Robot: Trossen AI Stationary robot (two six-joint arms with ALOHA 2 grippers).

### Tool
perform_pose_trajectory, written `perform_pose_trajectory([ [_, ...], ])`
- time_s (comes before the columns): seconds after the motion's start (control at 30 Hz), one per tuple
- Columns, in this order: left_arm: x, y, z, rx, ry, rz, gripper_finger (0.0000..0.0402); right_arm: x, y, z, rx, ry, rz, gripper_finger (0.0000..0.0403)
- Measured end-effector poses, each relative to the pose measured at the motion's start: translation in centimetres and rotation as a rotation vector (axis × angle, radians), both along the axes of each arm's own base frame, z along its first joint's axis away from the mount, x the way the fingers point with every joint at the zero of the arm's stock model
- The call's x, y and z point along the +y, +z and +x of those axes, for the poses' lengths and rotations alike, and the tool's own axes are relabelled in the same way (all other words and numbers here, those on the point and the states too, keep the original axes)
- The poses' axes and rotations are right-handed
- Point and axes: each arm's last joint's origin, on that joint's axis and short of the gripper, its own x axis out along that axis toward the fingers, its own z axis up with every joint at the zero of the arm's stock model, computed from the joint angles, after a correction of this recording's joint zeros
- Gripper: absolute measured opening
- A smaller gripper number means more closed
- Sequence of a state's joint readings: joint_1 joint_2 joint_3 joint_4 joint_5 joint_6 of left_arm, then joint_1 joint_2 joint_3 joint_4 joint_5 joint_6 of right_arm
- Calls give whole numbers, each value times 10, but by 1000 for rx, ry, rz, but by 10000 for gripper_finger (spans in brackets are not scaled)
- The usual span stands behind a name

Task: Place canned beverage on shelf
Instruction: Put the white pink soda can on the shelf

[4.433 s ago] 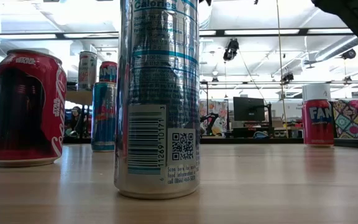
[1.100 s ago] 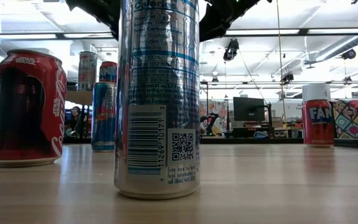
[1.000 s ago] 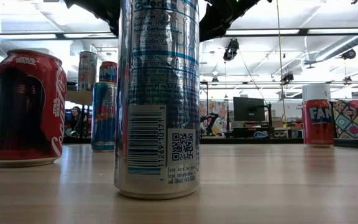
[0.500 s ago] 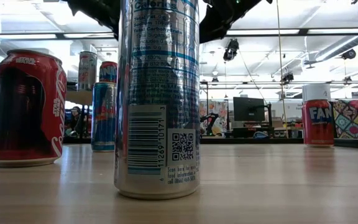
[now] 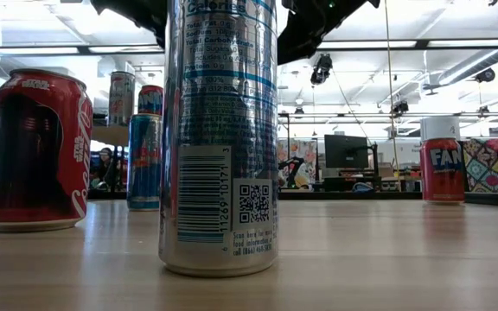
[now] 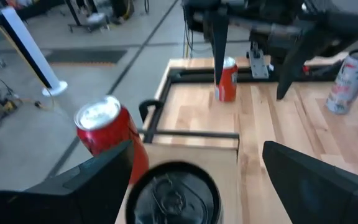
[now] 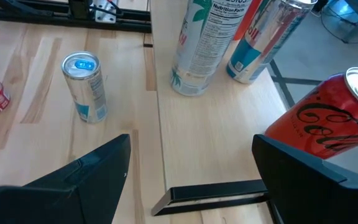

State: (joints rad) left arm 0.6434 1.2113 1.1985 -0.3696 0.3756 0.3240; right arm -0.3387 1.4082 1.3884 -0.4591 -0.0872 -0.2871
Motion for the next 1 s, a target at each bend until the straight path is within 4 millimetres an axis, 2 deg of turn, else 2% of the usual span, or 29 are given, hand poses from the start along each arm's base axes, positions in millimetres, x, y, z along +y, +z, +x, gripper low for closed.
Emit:
perform_pose_trajectory([
  [0.13,1,2,0,-5,15,29,340,0,0,0,0,0,0,325],
  [0.8,12,-20,11,114,65,-25,340,0,0,0,0,0,-1,325],
  [1.0,14,-25,15,126,73,-54,324,0,0,0,0,0,-1,325],
])
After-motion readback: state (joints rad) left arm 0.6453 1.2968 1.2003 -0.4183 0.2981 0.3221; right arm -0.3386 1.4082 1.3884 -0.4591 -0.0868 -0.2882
